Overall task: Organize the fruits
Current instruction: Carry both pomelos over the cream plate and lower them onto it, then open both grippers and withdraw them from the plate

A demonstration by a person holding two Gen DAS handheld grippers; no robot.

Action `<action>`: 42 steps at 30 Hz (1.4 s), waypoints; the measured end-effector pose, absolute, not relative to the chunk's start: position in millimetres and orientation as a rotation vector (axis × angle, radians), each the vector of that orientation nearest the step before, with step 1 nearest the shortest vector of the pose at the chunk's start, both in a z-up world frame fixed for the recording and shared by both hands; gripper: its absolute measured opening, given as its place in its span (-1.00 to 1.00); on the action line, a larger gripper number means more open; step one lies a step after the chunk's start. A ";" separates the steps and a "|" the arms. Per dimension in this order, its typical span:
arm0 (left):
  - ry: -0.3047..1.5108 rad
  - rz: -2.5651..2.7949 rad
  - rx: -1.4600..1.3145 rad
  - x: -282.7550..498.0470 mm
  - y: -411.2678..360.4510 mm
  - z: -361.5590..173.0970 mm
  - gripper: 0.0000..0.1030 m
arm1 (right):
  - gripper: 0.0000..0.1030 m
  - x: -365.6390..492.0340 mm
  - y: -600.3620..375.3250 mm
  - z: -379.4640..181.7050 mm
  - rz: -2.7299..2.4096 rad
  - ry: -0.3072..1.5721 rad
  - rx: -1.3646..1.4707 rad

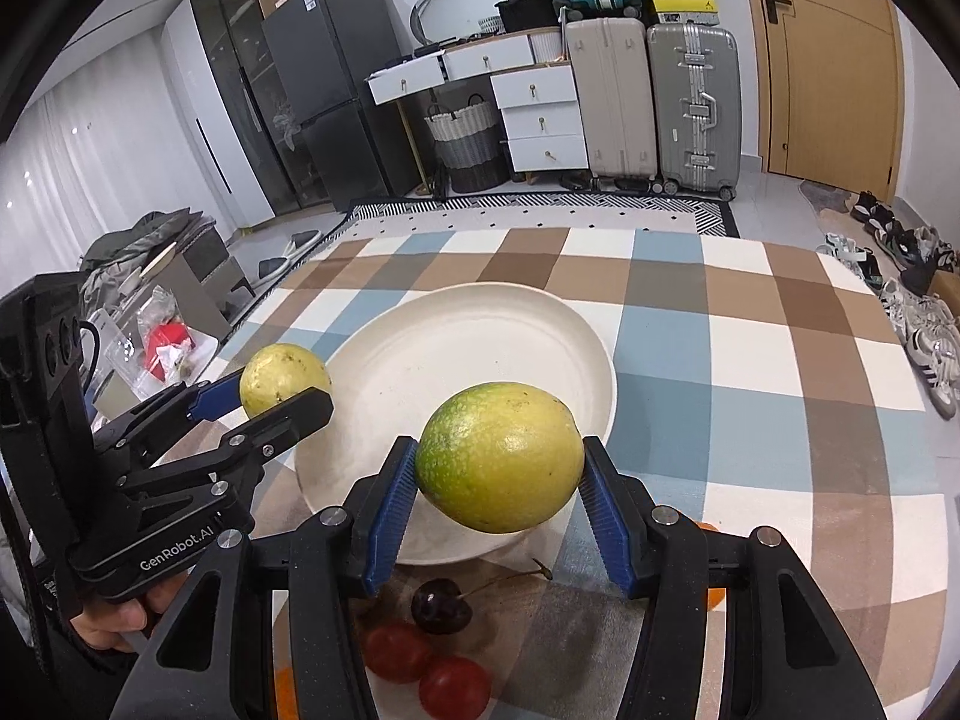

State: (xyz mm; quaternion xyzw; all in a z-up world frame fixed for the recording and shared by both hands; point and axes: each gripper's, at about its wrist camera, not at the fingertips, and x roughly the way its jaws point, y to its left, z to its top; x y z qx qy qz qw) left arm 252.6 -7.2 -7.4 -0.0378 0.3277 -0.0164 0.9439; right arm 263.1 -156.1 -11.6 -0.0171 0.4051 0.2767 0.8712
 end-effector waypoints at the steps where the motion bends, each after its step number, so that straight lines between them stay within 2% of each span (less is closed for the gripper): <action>1: 0.670 -0.033 -0.076 253.2 -7.9 -9.9 0.00 | 0.06 265.0 -154.0 -14.7 0.579 0.854 -0.042; 16: 0.698 -0.033 -0.094 261.0 -3.1 -26.0 0.01 | 0.06 279.9 -129.7 -39.9 0.565 0.896 -0.109; 24: 0.705 -0.058 -0.120 256.1 -1.6 -21.7 0.03 | 0.11 270.7 -138.9 -22.5 0.557 0.840 -0.095; 28: 0.687 -0.051 -0.120 246.9 0.3 -15.1 0.50 | 0.47 261.3 -151.5 -13.9 0.539 0.826 -0.090; 33: 0.671 -0.060 -0.143 229.5 6.0 -4.5 0.64 | 0.80 245.4 -173.1 -3.1 0.509 0.793 -0.074; 35: 0.672 -0.050 -0.143 221.8 7.2 -1.9 0.78 | 0.94 240.9 -180.6 -0.8 0.505 0.797 -0.065; 38: 0.663 -0.033 -0.138 208.6 8.5 2.0 0.98 | 0.99 233.1 -189.2 1.6 0.496 0.794 -0.070; 42: 0.661 -0.029 -0.124 193.2 5.8 7.1 0.98 | 0.99 224.7 -198.6 3.4 0.487 0.784 -0.069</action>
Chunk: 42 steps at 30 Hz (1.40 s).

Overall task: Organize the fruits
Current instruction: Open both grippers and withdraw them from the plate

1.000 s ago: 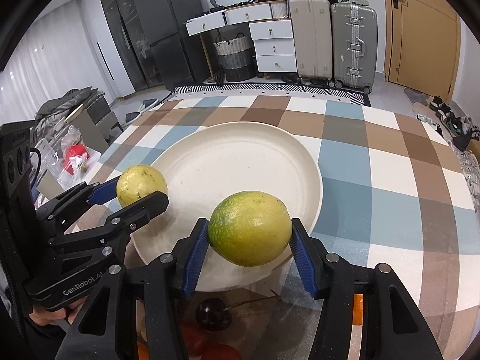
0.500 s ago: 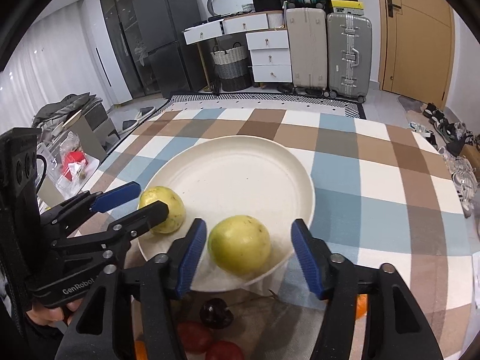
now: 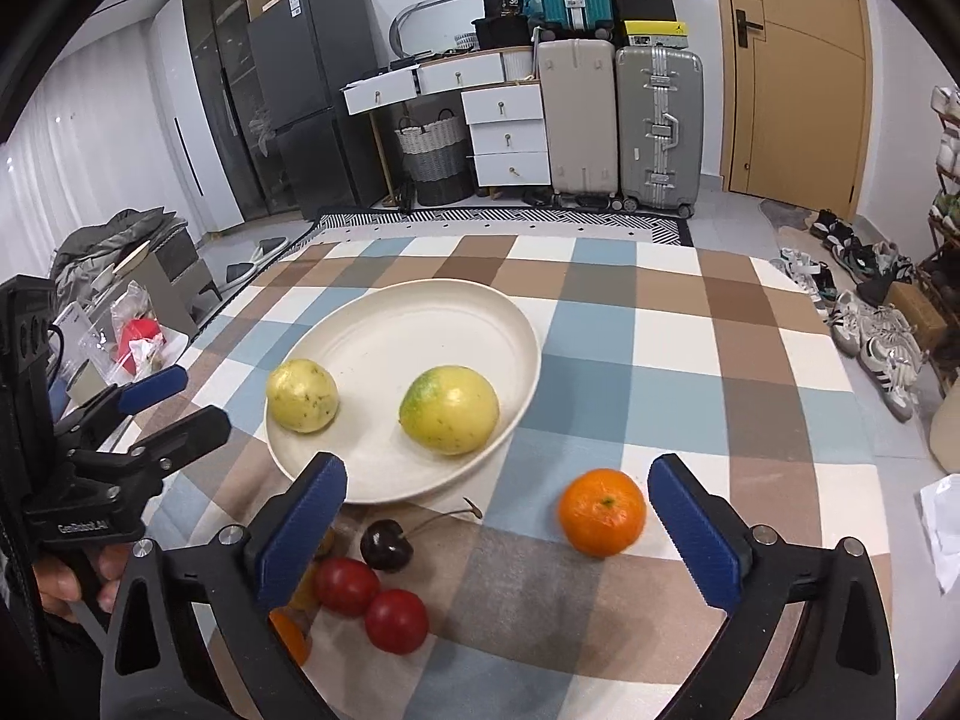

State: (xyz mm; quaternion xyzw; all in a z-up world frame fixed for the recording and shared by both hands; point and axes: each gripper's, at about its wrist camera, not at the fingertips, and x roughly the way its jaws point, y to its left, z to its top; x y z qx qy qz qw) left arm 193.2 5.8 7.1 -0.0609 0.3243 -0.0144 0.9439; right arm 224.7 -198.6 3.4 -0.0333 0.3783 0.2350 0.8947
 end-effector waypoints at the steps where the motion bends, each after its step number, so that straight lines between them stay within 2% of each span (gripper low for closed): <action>1: 0.659 -0.027 -0.118 189.5 5.0 8.3 0.98 | 0.99 223.0 -201.0 4.0 0.493 0.789 -0.063; 21: 0.666 -0.037 -0.089 134.0 -9.9 19.9 0.98 | 0.99 186.4 -233.2 8.8 0.467 0.790 -0.059; 42: 0.746 -0.103 -0.055 109.7 -51.0 -3.9 0.98 | 0.99 155.0 -234.7 -18.4 0.499 0.863 -0.084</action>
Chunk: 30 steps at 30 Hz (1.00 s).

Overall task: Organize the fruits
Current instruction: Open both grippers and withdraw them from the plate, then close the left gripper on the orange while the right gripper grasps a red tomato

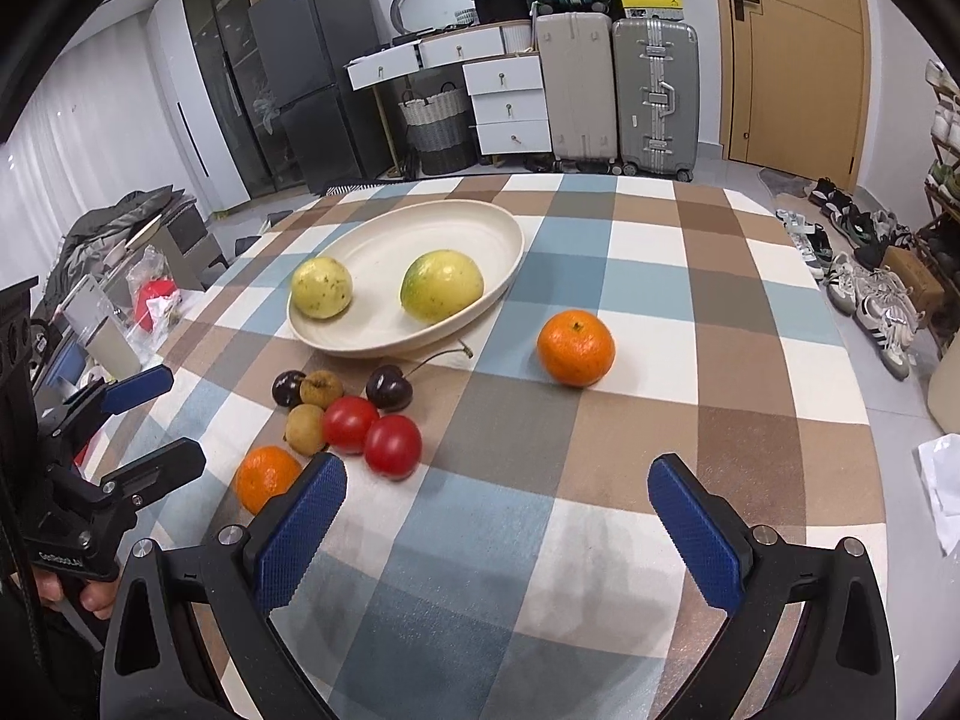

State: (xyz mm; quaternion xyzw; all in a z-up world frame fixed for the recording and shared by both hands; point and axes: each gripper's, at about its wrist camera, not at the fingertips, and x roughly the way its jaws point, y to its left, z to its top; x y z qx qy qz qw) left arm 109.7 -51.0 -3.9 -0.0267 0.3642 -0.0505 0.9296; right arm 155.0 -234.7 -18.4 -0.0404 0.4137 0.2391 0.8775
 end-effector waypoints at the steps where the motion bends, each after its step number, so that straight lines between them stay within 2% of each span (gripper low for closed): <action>1: 0.751 -0.107 -0.054 109.6 -52.6 -5.6 0.98 | 0.99 154.2 -233.7 -19.9 0.500 0.866 -0.089; 19: 0.838 -0.150 -0.029 119.9 -70.6 -33.7 0.97 | 0.99 157.9 -220.1 -38.6 0.506 0.911 -0.130; 30: 0.878 -0.180 -0.010 128.4 -78.0 -43.5 0.68 | 0.99 167.2 -211.0 -43.6 0.506 0.932 -0.149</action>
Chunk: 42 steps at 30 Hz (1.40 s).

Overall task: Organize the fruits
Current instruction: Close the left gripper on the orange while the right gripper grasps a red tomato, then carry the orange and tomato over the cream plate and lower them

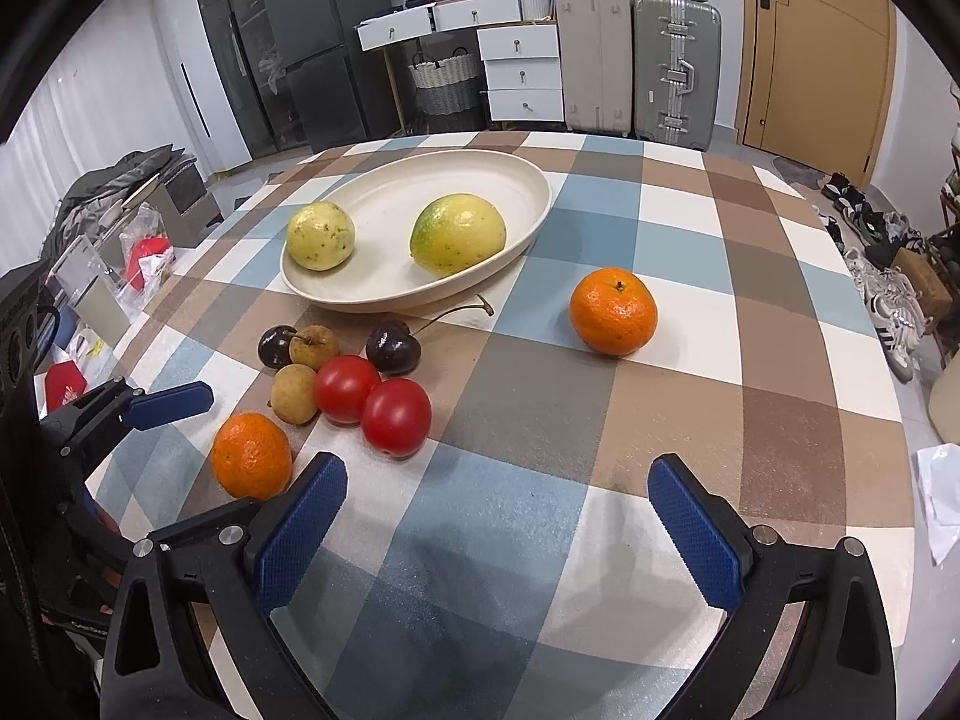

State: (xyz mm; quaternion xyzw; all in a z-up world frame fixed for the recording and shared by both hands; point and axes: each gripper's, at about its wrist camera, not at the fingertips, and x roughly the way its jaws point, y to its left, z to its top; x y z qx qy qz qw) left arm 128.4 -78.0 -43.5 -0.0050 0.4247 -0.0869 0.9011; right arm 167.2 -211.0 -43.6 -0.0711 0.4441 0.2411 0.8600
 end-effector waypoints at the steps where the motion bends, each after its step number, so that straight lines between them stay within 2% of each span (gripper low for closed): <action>1: 0.880 -0.182 -0.009 128.9 -78.0 -43.8 0.63 | 0.99 167.7 -209.4 -44.7 0.509 0.936 -0.154; 9: 0.875 -0.238 -0.043 129.8 -74.9 -43.6 0.12 | 0.99 172.6 -194.1 -53.4 0.530 0.956 -0.186; 11: 0.867 -0.268 -0.054 128.1 -74.9 -42.1 -0.15 | 0.98 174.1 -190.3 -54.6 0.537 0.959 -0.189; 13: 0.858 -0.293 -0.062 126.0 -75.4 -39.9 -0.28 | 0.98 174.6 -187.0 -55.3 0.546 0.959 -0.194; 17: 0.853 -0.294 -0.057 123.5 -75.8 -39.4 -0.28 | 0.94 174.1 -180.4 -55.3 0.560 0.951 -0.211; 22: 0.840 -0.285 -0.079 118.7 -69.9 -35.8 -0.28 | 0.54 176.3 -174.8 -57.0 0.574 0.957 -0.221; 28: 0.821 -0.251 -0.108 113.4 -56.6 -29.8 -0.28 | 0.24 174.3 -166.9 -58.1 0.590 0.953 -0.248; 35: 0.791 -0.227 -0.130 111.6 -45.0 -22.3 -0.28 | 0.00 172.2 -163.8 -57.7 0.608 0.945 -0.259; 37: 0.787 -0.218 -0.131 112.7 -43.1 -21.0 -0.28 | -0.19 171.8 -164.7 -57.5 0.615 0.940 -0.252; 41: 0.773 -0.205 -0.143 112.7 -37.9 -18.6 -0.28 | -0.42 172.5 -166.6 -57.1 0.636 0.946 -0.226; 42: 0.771 -0.204 -0.147 112.6 -36.5 -18.8 -0.28 | -0.42 172.1 -166.5 -57.1 0.640 0.946 -0.225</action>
